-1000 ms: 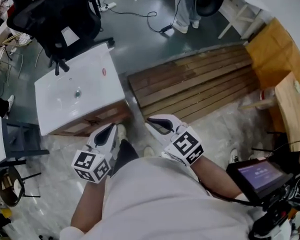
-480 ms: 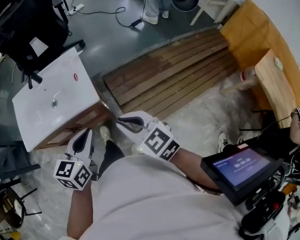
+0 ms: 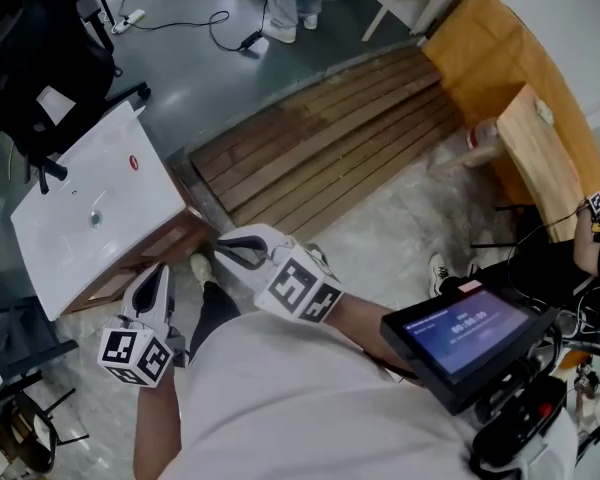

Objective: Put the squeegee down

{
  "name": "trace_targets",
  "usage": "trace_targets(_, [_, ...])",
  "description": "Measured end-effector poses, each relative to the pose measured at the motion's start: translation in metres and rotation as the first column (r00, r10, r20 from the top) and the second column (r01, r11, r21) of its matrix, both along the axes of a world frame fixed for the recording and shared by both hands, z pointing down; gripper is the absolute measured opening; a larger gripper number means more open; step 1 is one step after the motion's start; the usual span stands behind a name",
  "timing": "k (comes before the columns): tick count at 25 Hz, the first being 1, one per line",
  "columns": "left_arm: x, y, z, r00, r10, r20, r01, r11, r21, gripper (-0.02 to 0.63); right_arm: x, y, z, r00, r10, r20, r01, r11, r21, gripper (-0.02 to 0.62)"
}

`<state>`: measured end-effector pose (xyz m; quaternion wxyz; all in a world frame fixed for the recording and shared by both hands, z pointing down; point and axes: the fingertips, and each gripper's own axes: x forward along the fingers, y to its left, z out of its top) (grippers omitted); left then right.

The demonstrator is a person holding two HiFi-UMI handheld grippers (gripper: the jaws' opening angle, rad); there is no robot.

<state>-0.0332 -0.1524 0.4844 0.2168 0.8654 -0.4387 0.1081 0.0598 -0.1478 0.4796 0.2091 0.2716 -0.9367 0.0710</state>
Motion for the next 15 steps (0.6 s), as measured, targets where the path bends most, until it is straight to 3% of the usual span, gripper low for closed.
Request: trace_targets(15, [-0.038, -0.067, 0.023, 1.000, -0.003, -0.003, 0.002, 0.999, -0.034, 0.008, -0.039, -0.067, 0.023, 0.999, -0.009, -0.035, 0.007, 0.999, -0.037, 0.026])
